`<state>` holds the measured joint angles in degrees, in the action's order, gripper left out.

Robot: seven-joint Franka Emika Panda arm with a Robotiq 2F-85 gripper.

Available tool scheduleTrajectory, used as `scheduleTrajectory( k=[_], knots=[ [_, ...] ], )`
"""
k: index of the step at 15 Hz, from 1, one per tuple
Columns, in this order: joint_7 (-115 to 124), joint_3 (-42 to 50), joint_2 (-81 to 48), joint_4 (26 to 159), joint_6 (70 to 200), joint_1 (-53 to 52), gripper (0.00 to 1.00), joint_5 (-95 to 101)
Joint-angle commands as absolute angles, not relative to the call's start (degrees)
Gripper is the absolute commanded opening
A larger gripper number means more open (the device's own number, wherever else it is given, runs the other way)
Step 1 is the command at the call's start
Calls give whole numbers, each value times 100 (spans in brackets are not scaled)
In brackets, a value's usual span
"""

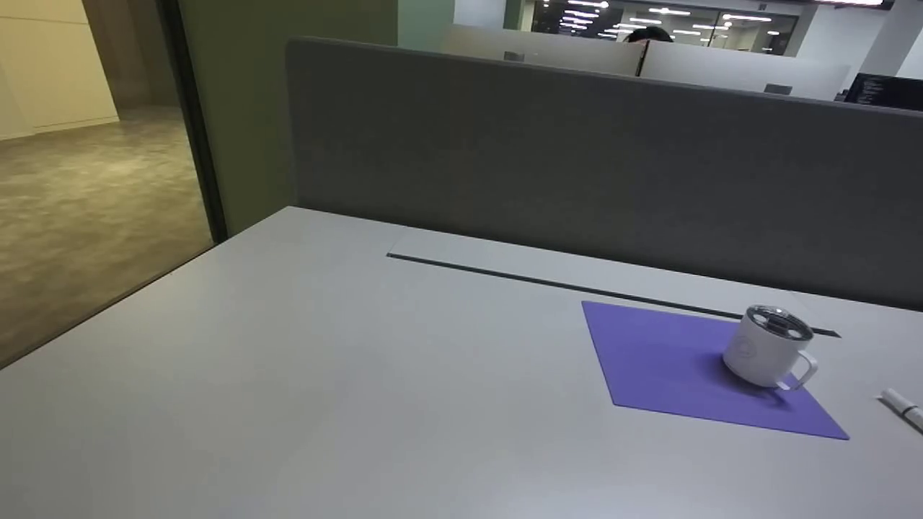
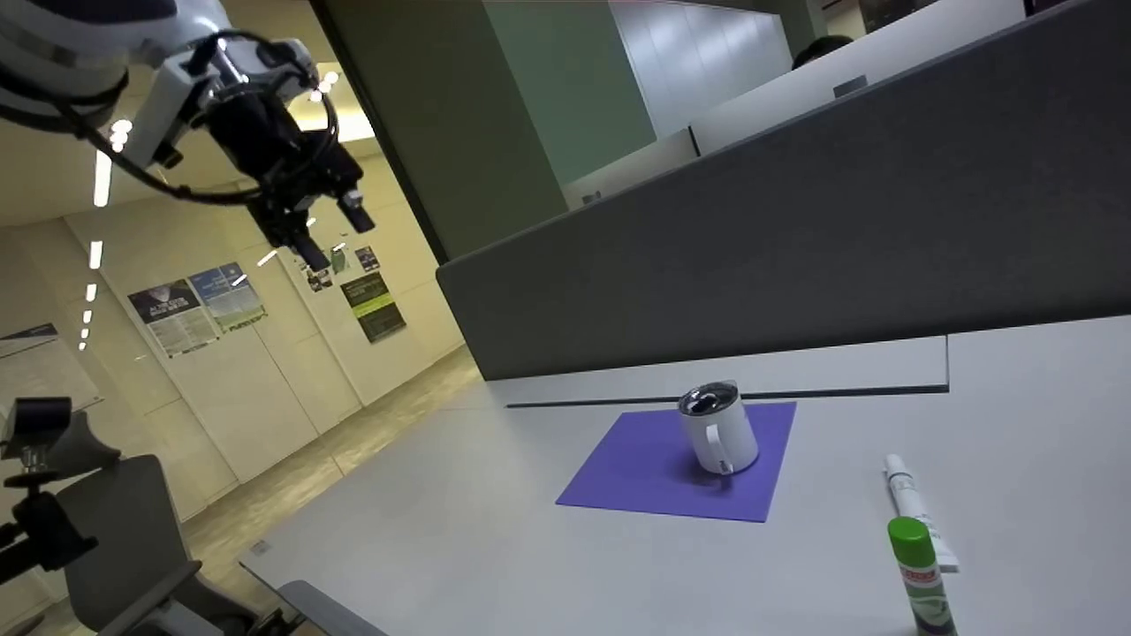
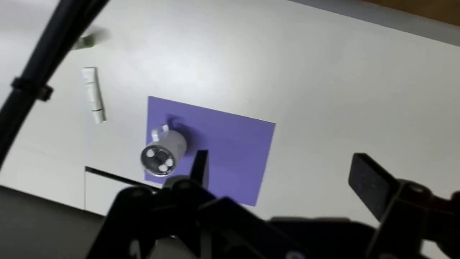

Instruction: Close the coffee mug.

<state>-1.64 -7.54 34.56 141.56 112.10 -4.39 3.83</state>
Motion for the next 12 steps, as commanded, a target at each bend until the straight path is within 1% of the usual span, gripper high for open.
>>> scheduleTrajectory(
  k=[1, 3, 6, 7, 10, 12],
  knots=[
    [-1404, 35, 3129, 13756, 11445, -79, 100, 1259],
    [-1953, 532, 2762, 13398, 11656, 156, 100, 1563],
    [-2355, 1029, 1947, 12628, 11790, 467, 100, 1685],
    [-2269, 867, 2629, 13317, 11852, 370, 100, 1601],
    [-2426, 1056, 2046, 12821, 11865, 531, 100, 1598],
    [-2424, 1014, 1940, 12749, 11865, 515, 100, 1599]
  ],
)
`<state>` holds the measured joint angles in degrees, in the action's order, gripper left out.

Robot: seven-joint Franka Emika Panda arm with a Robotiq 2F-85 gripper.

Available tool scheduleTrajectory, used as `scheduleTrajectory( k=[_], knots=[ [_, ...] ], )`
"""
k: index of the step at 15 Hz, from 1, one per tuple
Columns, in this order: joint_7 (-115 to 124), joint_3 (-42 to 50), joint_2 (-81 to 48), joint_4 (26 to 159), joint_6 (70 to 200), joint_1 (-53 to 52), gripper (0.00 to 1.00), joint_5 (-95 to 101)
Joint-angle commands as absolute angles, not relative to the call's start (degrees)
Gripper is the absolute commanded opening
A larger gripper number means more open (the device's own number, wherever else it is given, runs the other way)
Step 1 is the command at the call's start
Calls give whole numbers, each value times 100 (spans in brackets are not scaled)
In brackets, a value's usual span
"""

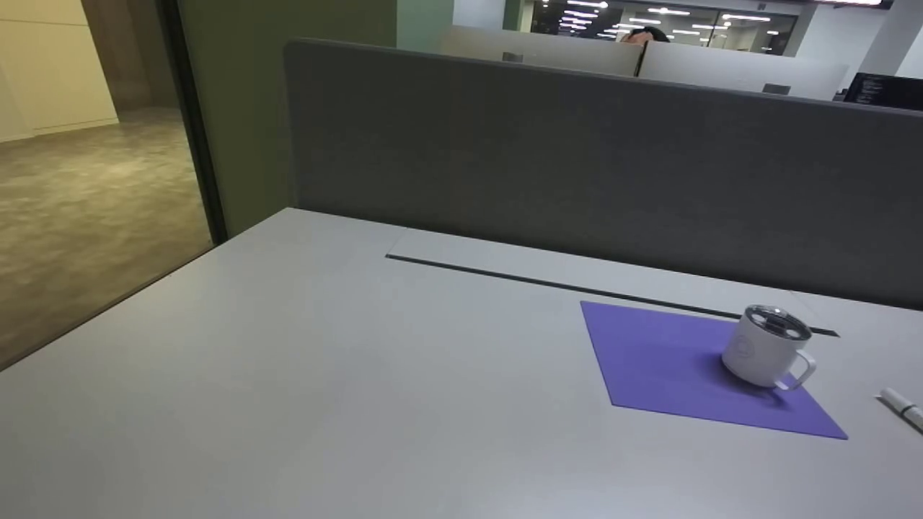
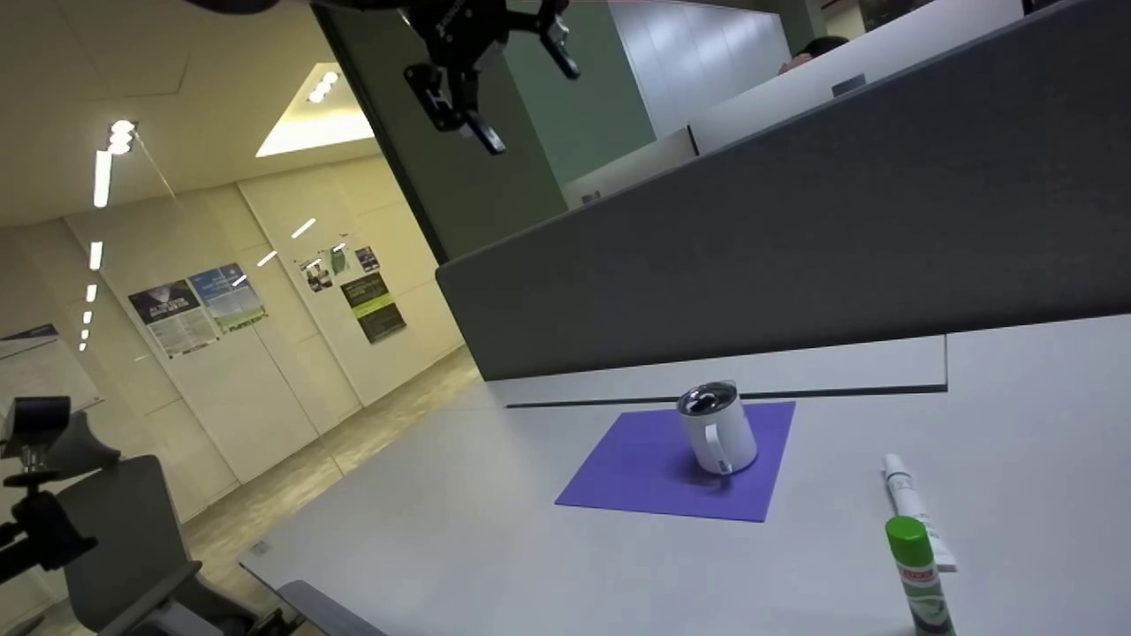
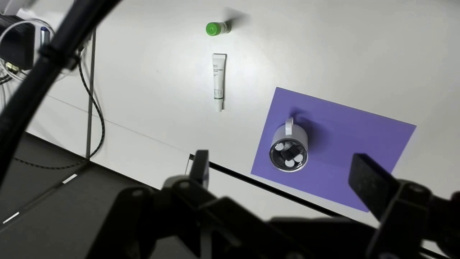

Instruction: Close the coffee mug.

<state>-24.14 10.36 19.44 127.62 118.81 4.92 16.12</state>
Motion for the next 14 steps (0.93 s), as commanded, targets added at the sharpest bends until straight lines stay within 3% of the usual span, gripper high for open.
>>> scheduleTrajectory(
  k=[1, 10, 14],
  knots=[
    [-2423, 1001, 1938, 12741, 11865, 511, 100, 1600],
    [-2426, 994, 1864, 12639, 11972, 531, 100, 1693],
    [-3272, 1143, 991, 12150, 12697, 375, 100, 1442]
  ],
)
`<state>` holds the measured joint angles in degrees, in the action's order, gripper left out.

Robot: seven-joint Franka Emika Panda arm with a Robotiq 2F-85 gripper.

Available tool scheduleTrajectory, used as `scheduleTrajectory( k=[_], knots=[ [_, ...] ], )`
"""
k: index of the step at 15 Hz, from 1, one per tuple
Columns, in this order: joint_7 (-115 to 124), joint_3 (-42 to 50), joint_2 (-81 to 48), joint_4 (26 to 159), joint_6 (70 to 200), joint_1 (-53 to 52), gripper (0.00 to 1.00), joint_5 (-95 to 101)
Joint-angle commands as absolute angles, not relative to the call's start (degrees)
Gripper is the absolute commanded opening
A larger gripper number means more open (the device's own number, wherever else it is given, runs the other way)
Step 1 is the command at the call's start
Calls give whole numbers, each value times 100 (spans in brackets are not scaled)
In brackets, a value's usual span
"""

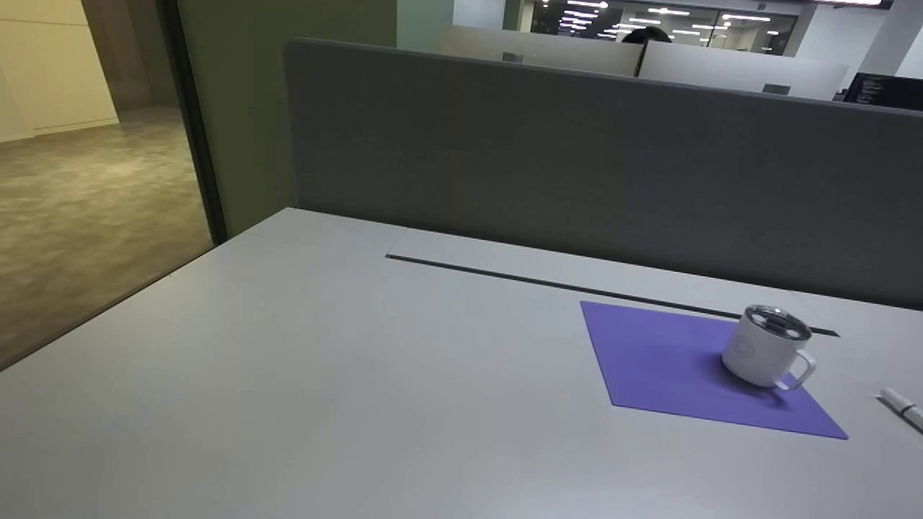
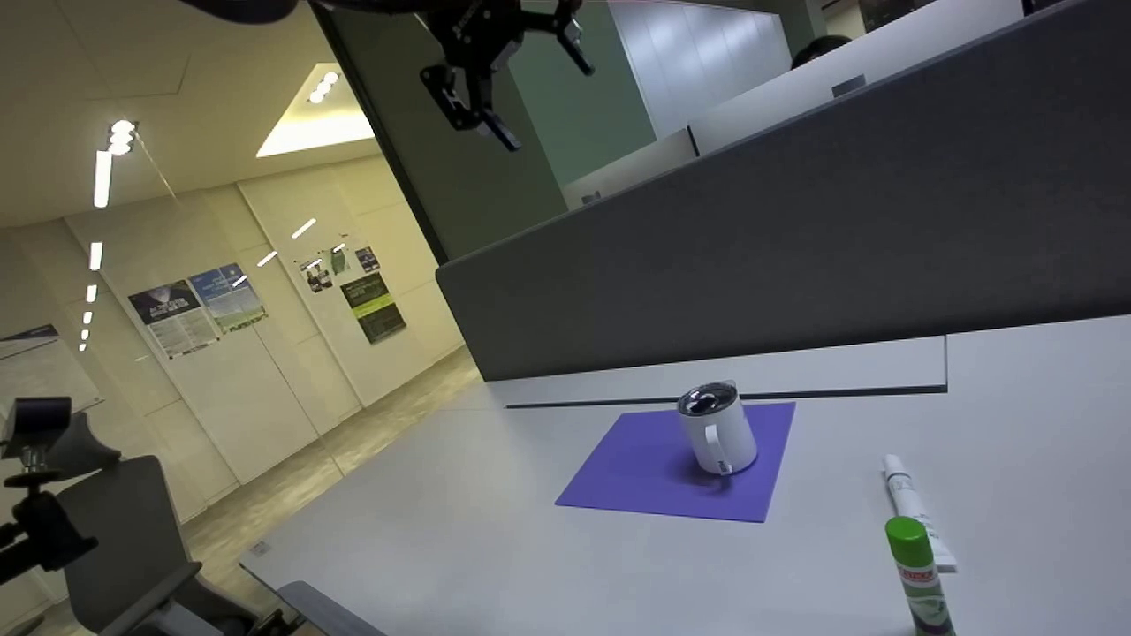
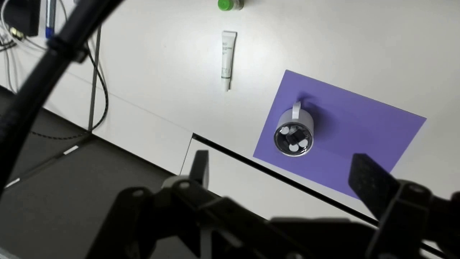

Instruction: Close the coffee mug.

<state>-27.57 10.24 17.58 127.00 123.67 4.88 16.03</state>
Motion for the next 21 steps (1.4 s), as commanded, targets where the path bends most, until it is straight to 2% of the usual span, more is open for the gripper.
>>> scheduleTrajectory(
  k=[1, 6, 9, 10, 11, 21],
  knots=[
    [-3584, 1185, 669, 11975, 12872, 329, 100, 1253],
    [-5150, 908, -1120, 10903, 13230, 463, 100, 350],
    [-5500, 633, -2146, 10234, 13111, 647, 100, 499],
    [-5588, 555, -2415, 10096, 13100, 702, 75, 550],
    [-5638, 493, -2663, 9989, 13121, 743, 74, 618],
    [-5678, 304, -3644, 9776, 13314, 956, 5, 1078]
  ],
)
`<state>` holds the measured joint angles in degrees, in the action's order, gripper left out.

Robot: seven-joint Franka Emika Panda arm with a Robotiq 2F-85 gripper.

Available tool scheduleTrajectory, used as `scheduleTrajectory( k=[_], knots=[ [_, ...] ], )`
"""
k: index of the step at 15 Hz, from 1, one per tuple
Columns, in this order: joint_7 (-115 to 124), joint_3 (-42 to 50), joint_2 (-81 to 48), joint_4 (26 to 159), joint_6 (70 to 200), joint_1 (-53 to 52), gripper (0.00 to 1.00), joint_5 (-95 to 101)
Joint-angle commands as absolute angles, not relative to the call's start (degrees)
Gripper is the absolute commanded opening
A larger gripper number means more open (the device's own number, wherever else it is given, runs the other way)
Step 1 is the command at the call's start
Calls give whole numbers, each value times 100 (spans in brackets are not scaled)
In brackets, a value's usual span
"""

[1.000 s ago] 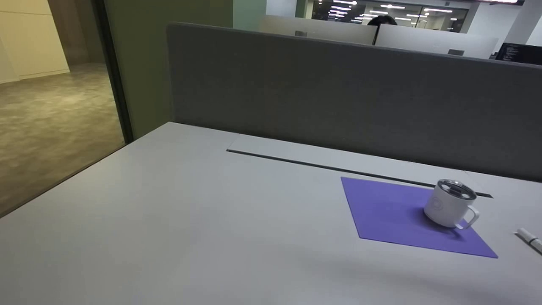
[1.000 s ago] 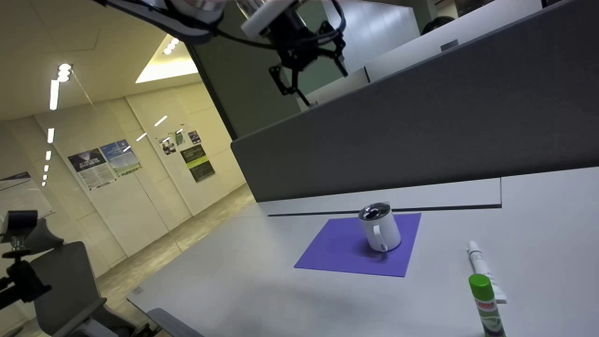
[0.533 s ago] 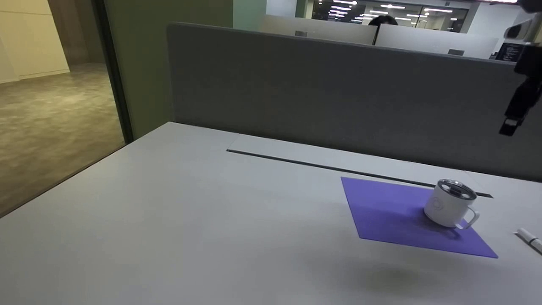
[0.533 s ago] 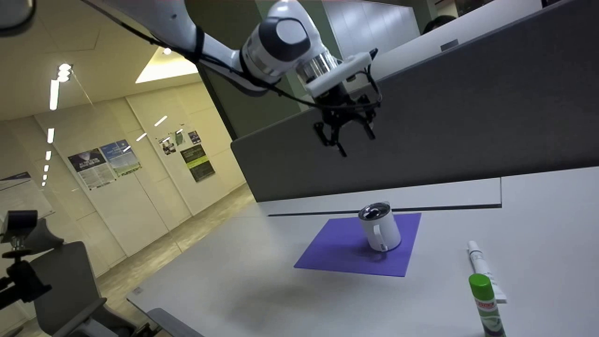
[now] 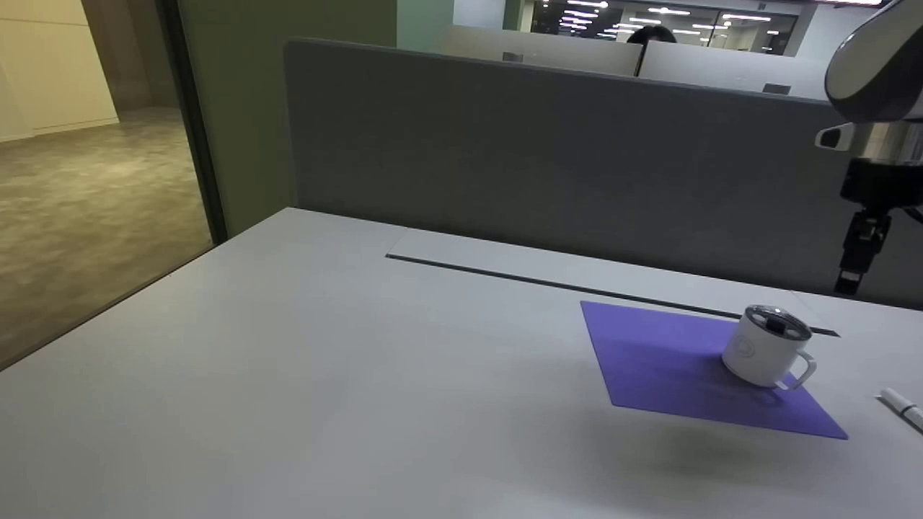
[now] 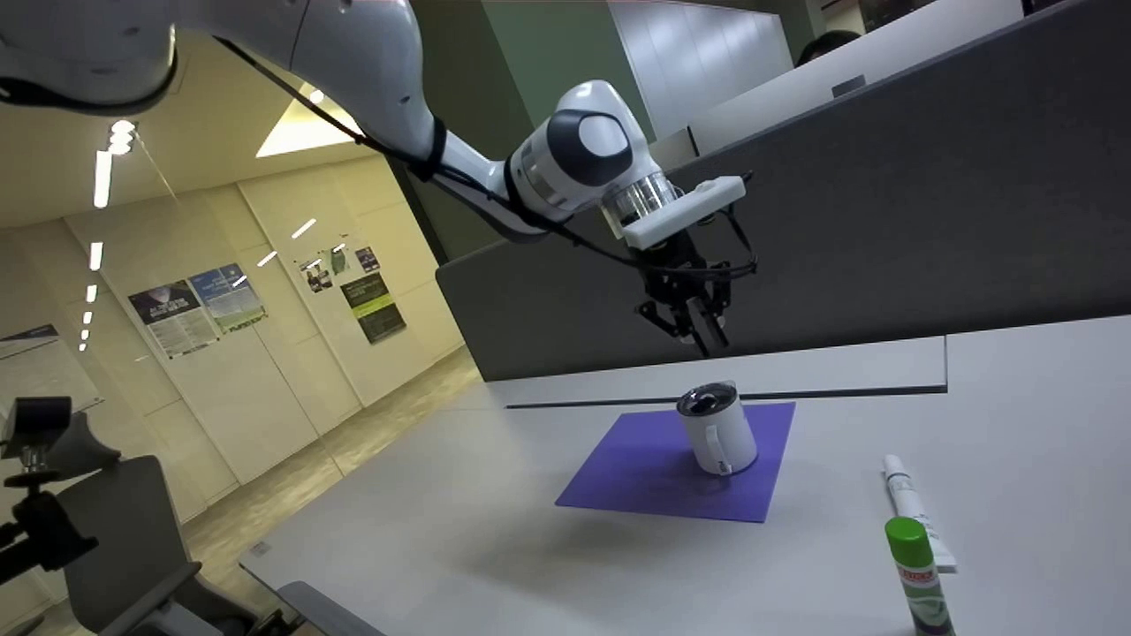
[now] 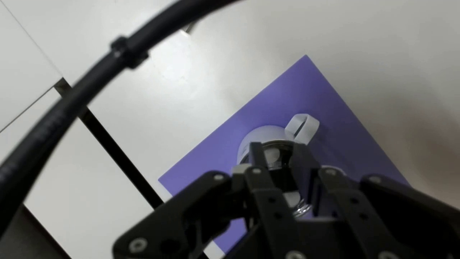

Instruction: Close the coffee mug.

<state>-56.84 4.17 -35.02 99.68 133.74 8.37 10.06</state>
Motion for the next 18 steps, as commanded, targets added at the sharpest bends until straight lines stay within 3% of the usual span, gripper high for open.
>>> scheduleTrajectory(
  k=[1, 18],
  knots=[
    [-5664, 280, -3701, 9731, 13296, 964, 0, 1053],
    [-5476, 167, -3902, 9763, 13356, 930, 0, 1092]
  ],
)
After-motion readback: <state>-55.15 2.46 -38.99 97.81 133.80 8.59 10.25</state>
